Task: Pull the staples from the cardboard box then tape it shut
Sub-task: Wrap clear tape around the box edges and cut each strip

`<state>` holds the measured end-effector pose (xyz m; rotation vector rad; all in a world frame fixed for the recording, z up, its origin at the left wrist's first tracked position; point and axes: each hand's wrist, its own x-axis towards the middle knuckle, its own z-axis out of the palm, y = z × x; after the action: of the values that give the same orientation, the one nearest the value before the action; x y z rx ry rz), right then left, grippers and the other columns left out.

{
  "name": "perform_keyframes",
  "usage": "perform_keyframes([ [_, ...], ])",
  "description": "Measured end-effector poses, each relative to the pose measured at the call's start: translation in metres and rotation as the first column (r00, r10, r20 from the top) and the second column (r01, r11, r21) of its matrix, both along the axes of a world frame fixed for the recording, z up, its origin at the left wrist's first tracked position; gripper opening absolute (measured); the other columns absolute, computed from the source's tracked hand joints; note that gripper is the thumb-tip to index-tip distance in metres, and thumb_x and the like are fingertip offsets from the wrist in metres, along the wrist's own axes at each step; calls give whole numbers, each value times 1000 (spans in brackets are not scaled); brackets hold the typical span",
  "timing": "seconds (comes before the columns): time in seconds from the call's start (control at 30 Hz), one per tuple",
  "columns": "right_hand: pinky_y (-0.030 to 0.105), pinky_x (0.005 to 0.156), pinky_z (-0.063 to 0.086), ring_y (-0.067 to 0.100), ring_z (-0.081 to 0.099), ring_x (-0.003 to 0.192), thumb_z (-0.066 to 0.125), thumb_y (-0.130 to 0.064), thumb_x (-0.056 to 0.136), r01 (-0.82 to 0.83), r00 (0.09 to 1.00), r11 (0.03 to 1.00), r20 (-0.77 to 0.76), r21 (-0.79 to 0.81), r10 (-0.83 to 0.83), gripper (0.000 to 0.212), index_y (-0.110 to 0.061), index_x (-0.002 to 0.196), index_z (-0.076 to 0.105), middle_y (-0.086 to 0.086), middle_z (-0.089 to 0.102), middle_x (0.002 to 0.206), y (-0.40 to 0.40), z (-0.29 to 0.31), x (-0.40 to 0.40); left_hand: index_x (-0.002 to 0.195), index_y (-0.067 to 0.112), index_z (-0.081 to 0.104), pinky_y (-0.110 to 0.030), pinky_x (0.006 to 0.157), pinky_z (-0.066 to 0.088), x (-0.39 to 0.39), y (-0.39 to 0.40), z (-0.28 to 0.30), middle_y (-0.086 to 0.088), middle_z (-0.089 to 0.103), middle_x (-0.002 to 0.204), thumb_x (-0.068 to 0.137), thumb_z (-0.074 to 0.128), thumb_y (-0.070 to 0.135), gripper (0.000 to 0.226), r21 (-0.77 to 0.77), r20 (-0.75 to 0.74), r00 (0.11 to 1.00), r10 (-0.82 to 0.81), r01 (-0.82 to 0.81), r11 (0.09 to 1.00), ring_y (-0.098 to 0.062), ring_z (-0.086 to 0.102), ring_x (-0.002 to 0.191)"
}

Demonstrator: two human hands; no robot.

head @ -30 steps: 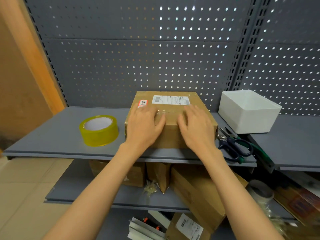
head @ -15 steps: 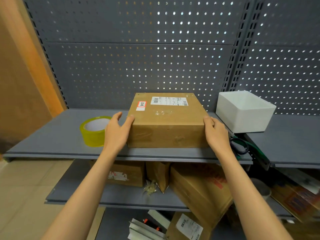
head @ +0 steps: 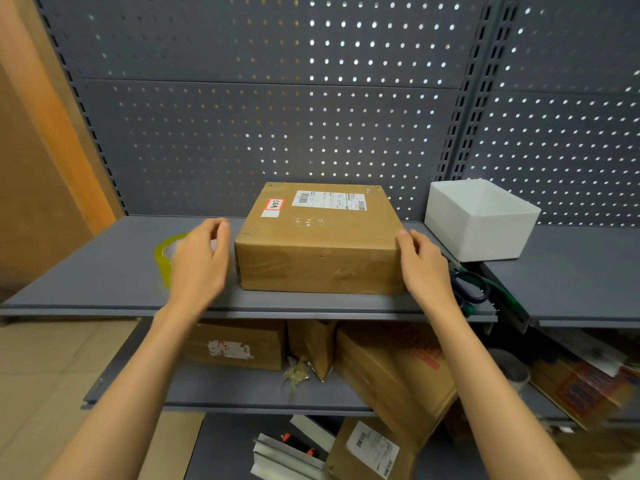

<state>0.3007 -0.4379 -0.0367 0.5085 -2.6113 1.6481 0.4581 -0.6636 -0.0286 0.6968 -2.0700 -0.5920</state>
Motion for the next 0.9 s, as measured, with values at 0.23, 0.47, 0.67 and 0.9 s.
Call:
perform_keyframes([
  [0.23, 31, 86, 35, 19, 48, 107, 34, -39, 99, 0, 998, 1000, -70, 1, 1, 37, -10, 111, 54, 4, 55, 109, -3, 10, 12, 118, 9, 54, -41, 88, 42, 20, -40, -8, -18, 65, 109, 85, 60, 28, 39, -199, 595, 798, 94, 33, 979, -37, 57, 101],
  [0.47, 29, 97, 31, 21, 40, 129, 36, -33, 100, 16, 986, 1000, -166, 4, -15, 43, -11, 137, 44, 4, 48, 137, -1, 15, 31, 121, 0, 55, -45, 81, 43, 27, -49, 5, -28, 61, 114, 88, 62, 23, 41, -146, 503, 862, 68, 8, 989, -46, 53, 104],
  [0.67, 19, 97, 26, 11, 39, 129, 40, -30, 99, -59, 967, 996, -252, -64, 41, 43, -15, 139, 42, -3, 45, 141, 8, 32, 26, 88, 7, 53, -30, 53, 28, 23, -6, 52, -10, 52, 78, 89, 59, 17, 12, 10, -61, 997, -49, 49, 999, -20, 47, 71],
  [0.9, 31, 105, 39, 5, 50, 118, 46, -27, 98, -340, 881, 936, -380, -96, 281, 36, -18, 132, 51, -7, 57, 130, 29, 69, 26, 79, 24, 52, -11, 56, 38, -9, 102, 89, 8, 50, 70, 90, 56, 18, 14, 129, -449, 861, -241, 329, 936, 4, 45, 58],
])
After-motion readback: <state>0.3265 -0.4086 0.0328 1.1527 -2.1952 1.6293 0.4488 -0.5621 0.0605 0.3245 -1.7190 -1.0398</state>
